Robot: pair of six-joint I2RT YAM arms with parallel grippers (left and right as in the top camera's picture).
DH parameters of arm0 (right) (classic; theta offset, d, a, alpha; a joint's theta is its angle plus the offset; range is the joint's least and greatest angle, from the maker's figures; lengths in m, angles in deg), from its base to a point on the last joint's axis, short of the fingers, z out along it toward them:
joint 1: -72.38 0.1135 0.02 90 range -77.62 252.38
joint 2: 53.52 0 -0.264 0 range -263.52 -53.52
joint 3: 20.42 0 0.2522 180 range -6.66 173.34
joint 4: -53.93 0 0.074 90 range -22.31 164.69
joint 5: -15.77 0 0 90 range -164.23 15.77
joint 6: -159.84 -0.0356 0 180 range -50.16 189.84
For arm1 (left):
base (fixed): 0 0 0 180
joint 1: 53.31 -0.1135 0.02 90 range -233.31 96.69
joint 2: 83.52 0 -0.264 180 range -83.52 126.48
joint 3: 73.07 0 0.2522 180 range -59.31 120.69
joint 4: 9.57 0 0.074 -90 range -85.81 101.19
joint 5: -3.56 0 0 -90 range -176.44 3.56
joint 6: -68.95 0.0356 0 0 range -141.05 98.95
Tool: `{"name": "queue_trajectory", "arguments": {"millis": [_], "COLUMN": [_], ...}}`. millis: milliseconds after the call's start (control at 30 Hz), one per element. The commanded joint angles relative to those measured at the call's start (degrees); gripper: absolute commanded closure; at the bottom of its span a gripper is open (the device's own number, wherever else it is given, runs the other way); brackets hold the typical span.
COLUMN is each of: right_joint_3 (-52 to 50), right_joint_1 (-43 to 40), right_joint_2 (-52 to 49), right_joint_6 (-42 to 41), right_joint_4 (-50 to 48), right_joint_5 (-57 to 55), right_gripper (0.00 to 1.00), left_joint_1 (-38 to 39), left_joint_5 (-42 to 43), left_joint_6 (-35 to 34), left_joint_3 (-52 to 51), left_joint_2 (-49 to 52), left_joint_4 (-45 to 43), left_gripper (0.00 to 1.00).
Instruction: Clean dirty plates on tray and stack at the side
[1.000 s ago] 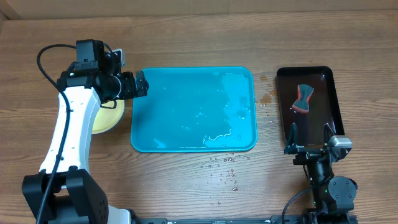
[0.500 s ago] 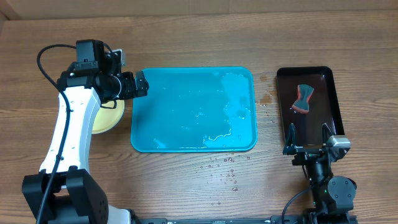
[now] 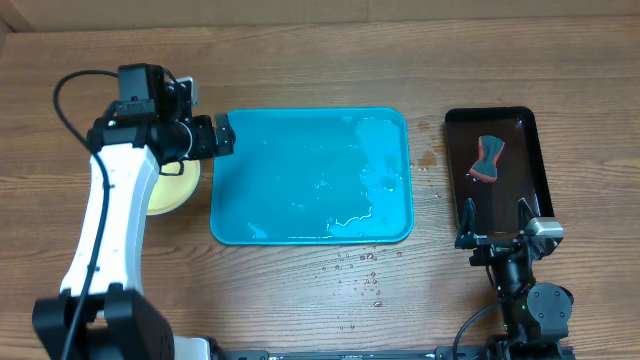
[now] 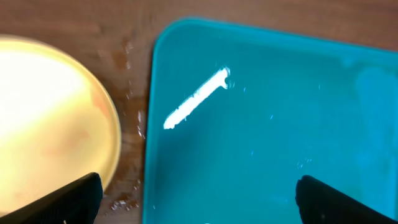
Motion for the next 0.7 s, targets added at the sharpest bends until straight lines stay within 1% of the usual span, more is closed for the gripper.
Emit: {"name": "queue_trajectory", "arguments": {"millis": [0, 100, 200, 333, 567, 667], "right_joint_3": [-0.6, -0.6, -0.6, -0.6, -0.6, -0.6], "right_joint_1": [0.2, 0.2, 0.2, 0.2, 0.2, 0.2], "right_joint_2": [0.7, 0.7, 0.7, 0.7, 0.7, 0.7], "right_joint_6": [0.0, 0.0, 0.0, 0.0, 0.0, 0.0], "right_joint_4": [-0.3, -0.3, -0.3, -0.3, -0.3, -0.3], "right_joint_5": [0.1, 0.1, 0.1, 0.1, 0.1, 0.1], "right_gripper": [0.00, 0.00, 0.00, 0.00, 0.00, 0.00], "left_joint_1": [0.1, 0.1, 0.1, 0.1, 0.1, 0.1], "left_joint_5": [-0.5, -0.3, -0.3, -0.3, -0.5, -0.8], "left_joint_6": [3.8, 4.8, 5.9, 6.3, 7.3, 7.5], "left_joint_3": [-3.9, -11.6, -22.4, -36.0, -56.3, -62.7], "left_joint_2": [-8.9, -16.3, -25.8, -38.6, -60.9, -68.9], "left_joint_4": [-6.1, -14.0, -23.4, -33.6, -45.2, -47.6], "left_gripper": [0.00, 0.00, 0.00, 0.00, 0.00, 0.00]}}
